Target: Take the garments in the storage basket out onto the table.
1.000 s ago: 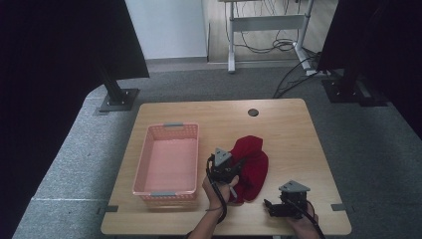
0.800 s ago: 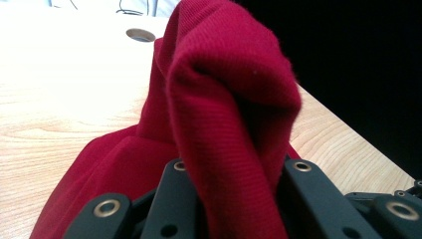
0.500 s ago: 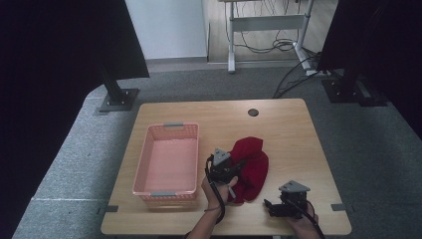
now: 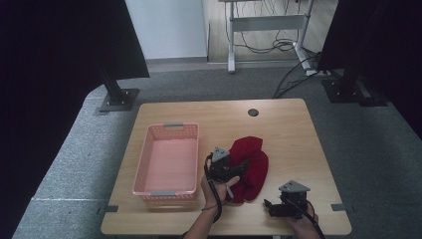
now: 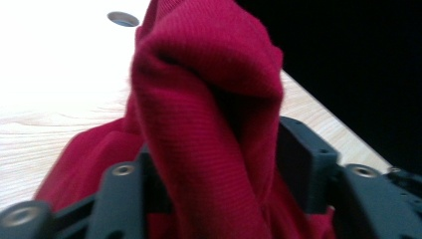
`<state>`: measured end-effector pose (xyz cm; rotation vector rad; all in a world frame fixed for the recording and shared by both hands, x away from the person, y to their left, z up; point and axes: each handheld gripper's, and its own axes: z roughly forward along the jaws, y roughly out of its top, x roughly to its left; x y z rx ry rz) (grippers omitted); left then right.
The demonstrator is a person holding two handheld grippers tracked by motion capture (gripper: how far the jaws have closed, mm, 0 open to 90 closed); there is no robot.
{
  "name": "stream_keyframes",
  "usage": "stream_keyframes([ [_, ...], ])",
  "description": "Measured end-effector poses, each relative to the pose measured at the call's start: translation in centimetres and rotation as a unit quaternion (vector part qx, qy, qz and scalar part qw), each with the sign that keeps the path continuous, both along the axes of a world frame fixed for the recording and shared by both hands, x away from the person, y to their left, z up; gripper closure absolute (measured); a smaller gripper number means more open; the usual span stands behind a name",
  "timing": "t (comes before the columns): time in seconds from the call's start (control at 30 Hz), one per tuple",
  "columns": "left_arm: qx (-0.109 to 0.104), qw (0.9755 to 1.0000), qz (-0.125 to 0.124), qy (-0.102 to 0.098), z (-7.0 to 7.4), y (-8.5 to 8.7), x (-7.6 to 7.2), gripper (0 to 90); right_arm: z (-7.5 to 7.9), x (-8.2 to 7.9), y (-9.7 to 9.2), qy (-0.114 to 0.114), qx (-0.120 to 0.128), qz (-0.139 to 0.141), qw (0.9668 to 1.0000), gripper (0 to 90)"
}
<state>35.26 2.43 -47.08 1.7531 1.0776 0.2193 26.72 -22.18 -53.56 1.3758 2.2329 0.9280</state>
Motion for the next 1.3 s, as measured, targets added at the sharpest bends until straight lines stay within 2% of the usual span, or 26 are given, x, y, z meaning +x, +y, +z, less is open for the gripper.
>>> stream_keyframes([
  [0.13,0.002,0.9999,0.011,0.000,0.2,0.0,-0.2,34.9,0.0,0.0,0.0,0.000,0.000,0.001,1.0000,2.0],
  [0.27,0.014,0.9998,0.013,-0.003,0.5,0.3,-0.3,34.6,0.0,0.0,0.0,0.000,0.000,0.001,1.0000,2.0],
  [0.43,0.012,0.9998,0.015,-0.004,0.9,0.7,-0.4,34.4,0.0,0.0,0.0,0.000,0.000,0.001,1.0000,2.0],
  [0.6,0.011,0.9993,0.029,-0.021,1.7,1.5,-0.8,34.3,0.0,0.0,0.0,0.000,0.000,0.002,1.0000,2.0],
  [0.73,0.012,0.9989,0.038,-0.025,2.1,2.0,-1.0,34.3,0.0,0.0,0.0,0.000,0.000,0.002,1.0000,2.0],
  [0.9,0.015,0.9989,0.037,-0.023,2.0,2.3,-1.3,33.5,0.0,0.0,0.0,0.000,0.000,0.002,1.0000,2.0],
  [1.1,-0.001,0.9995,0.027,-0.018,2.3,2.5,-1.7,32.0,0.0,0.0,0.0,0.000,0.000,0.004,1.0000,2.0],
  [1.3,-0.002,0.9995,0.020,-0.024,3.1,2.6,-2.4,31.2,0.0,-0.1,0.0,0.000,0.001,0.004,1.0000,2.0],
])
